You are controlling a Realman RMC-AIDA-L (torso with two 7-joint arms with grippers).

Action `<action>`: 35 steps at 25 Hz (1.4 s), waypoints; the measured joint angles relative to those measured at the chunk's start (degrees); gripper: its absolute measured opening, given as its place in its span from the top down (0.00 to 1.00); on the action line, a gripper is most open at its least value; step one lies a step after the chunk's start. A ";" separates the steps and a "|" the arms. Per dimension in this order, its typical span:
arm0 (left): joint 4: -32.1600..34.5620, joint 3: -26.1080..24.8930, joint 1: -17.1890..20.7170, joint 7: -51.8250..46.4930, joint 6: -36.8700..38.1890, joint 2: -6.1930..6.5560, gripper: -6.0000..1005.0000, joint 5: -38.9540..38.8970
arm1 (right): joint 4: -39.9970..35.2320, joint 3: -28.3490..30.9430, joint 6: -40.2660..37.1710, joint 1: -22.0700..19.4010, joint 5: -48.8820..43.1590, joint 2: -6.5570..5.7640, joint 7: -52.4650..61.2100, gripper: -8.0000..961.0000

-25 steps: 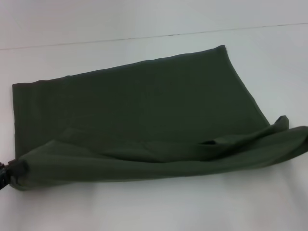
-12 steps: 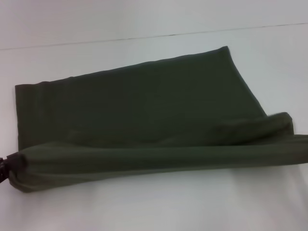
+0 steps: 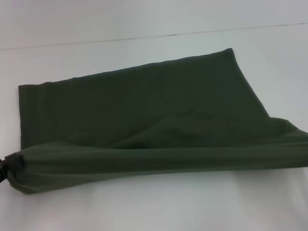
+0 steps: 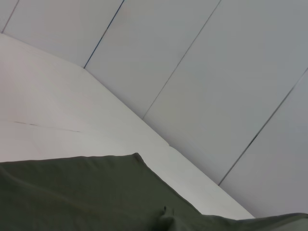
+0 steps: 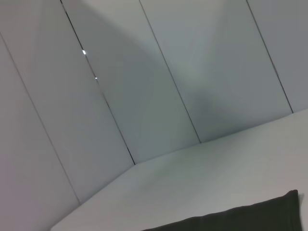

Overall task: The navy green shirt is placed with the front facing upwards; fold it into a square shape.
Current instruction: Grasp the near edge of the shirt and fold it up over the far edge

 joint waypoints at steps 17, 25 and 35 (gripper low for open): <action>-0.70 -2.26 0.16 0.67 -1.75 0.09 0.98 -0.74 | -0.45 -0.97 0.82 6.01 0.00 -0.62 4.99 0.96; -0.71 -2.28 -1.69 -0.66 -3.04 0.94 0.97 -2.99 | -3.87 -1.02 3.04 10.99 0.01 -1.15 11.69 0.96; -3.48 -0.92 -7.60 -3.71 -10.57 2.66 0.97 -3.44 | -4.80 -2.31 12.32 19.03 0.01 -2.48 19.30 0.96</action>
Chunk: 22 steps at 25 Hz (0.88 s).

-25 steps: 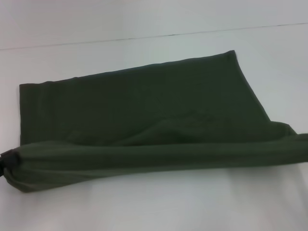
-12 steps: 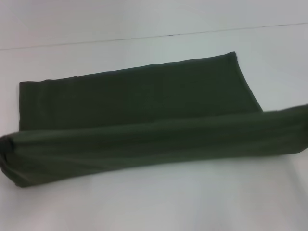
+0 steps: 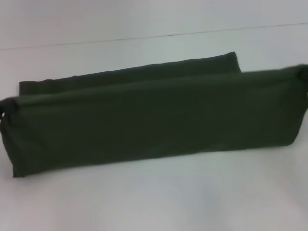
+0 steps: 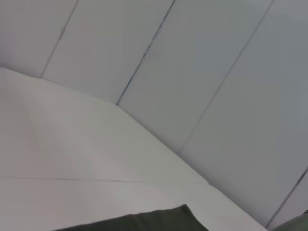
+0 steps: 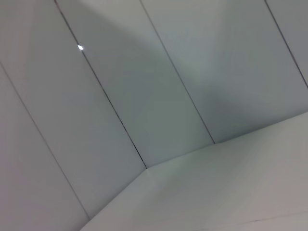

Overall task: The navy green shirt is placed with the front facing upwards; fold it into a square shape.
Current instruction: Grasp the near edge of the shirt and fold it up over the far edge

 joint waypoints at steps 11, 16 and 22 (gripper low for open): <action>-5.07 4.17 -6.42 -2.73 -14.75 1.34 0.97 -0.07 | 0.47 -6.10 14.03 8.40 0.33 -0.17 5.14 0.96; -6.52 4.68 -8.59 -3.09 -19.61 1.52 0.97 -0.17 | 0.65 -9.59 21.63 11.49 0.36 0.21 7.20 0.96; -8.46 4.74 -10.35 -2.85 -25.19 1.51 0.97 -0.17 | 1.59 -11.49 28.50 13.80 0.40 0.44 9.30 0.96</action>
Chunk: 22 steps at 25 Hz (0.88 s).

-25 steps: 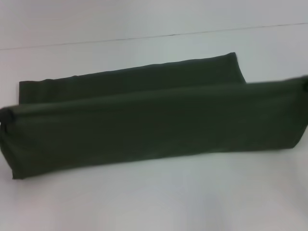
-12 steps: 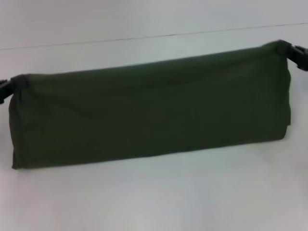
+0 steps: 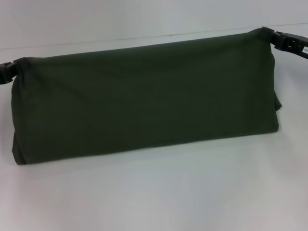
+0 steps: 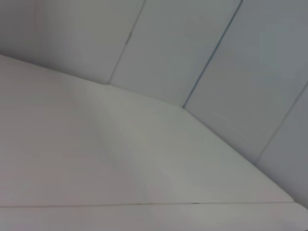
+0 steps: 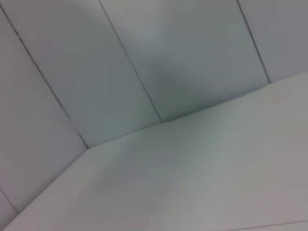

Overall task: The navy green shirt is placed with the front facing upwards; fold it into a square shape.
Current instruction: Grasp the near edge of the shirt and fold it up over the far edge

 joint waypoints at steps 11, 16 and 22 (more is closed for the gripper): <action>-3.92 -0.05 -1.75 1.64 -8.79 -0.89 0.97 -0.59 | 5.22 -1.93 9.98 2.87 1.14 0.53 -0.67 0.96; -5.91 -0.04 -2.56 3.22 -12.42 -1.70 0.97 -0.63 | 6.95 -4.26 14.45 3.78 2.32 1.10 -0.95 0.96; -6.79 -0.04 -3.05 4.65 -15.85 -2.78 0.97 -0.71 | 7.64 -5.58 17.20 4.60 2.73 1.80 -0.97 0.96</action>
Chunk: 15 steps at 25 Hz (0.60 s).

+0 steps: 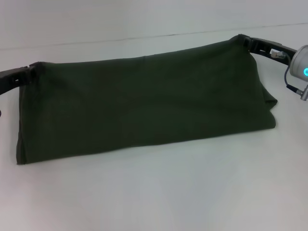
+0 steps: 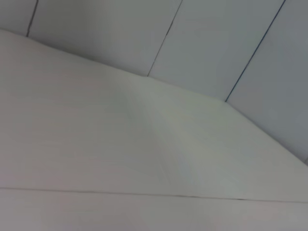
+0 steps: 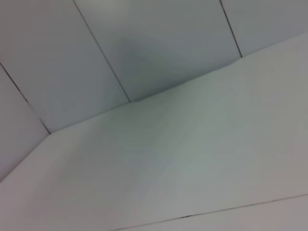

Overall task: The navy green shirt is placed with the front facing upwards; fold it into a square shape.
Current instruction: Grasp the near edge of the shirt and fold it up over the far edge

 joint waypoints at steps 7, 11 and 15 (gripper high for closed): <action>-0.32 0.01 0.24 0.38 -1.97 -0.12 0.97 -0.42 | 0.36 -0.08 1.28 0.09 1.13 0.05 0.03 0.96; -0.47 0.00 0.51 0.73 -2.79 -0.10 0.97 -1.69 | 0.57 -0.20 2.17 0.18 1.93 0.05 0.01 0.95; -0.55 0.01 0.52 1.21 -2.89 -0.08 0.96 -1.99 | 0.81 -0.51 2.52 0.33 2.31 0.05 0.00 0.95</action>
